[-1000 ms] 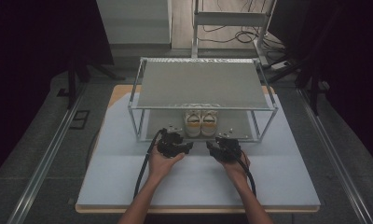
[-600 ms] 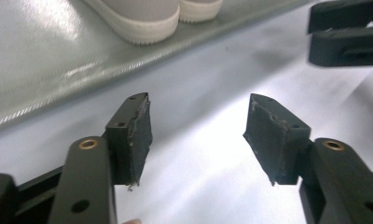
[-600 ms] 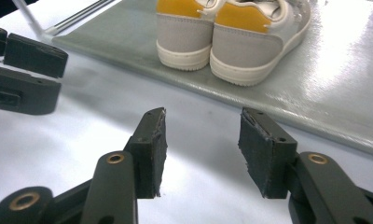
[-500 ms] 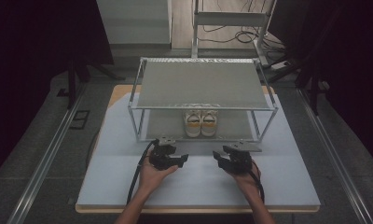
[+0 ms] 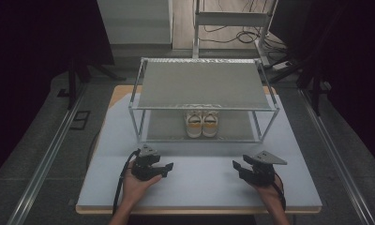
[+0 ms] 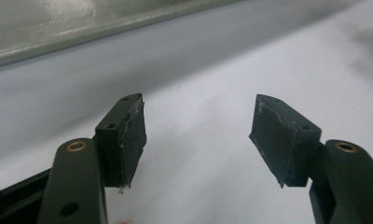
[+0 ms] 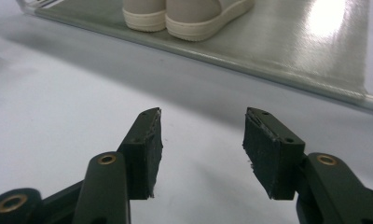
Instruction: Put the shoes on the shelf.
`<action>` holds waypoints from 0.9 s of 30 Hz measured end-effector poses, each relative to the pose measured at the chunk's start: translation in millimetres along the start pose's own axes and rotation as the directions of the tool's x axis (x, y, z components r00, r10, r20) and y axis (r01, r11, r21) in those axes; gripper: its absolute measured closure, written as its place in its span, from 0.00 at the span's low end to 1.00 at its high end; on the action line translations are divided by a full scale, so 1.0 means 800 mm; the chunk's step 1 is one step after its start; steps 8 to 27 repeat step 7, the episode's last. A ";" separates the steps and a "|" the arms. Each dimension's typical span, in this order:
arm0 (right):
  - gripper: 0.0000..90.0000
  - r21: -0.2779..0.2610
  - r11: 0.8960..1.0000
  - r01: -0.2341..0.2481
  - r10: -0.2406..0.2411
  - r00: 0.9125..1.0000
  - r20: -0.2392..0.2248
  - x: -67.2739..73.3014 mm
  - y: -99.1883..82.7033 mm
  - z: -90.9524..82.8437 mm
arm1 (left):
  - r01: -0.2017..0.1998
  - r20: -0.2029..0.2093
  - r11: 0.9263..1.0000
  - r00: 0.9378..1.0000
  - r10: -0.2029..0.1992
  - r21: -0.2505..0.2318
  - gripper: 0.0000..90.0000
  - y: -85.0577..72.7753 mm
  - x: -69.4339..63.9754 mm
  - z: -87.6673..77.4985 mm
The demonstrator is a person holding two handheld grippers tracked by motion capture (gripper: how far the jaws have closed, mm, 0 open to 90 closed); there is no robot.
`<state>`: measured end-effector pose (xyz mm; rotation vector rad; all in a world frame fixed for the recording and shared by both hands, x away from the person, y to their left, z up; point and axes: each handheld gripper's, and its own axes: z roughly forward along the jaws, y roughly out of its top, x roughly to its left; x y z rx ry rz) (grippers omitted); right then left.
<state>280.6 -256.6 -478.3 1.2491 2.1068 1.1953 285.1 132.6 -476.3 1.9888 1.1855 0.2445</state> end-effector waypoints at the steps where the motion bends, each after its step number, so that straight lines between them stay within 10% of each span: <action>1: 0.51 0.000 1.000 -0.006 0.006 1.000 0.003 -0.001 -0.001 -0.001 | 0.004 0.001 1.000 1.000 -0.004 -0.003 0.39 -0.001 0.002 -0.001; 27: 0.50 -0.010 1.000 -0.011 0.011 1.000 0.004 -0.005 -0.003 -0.002 | 0.027 0.024 1.000 0.999 -0.027 -0.010 0.39 -0.004 0.006 -0.001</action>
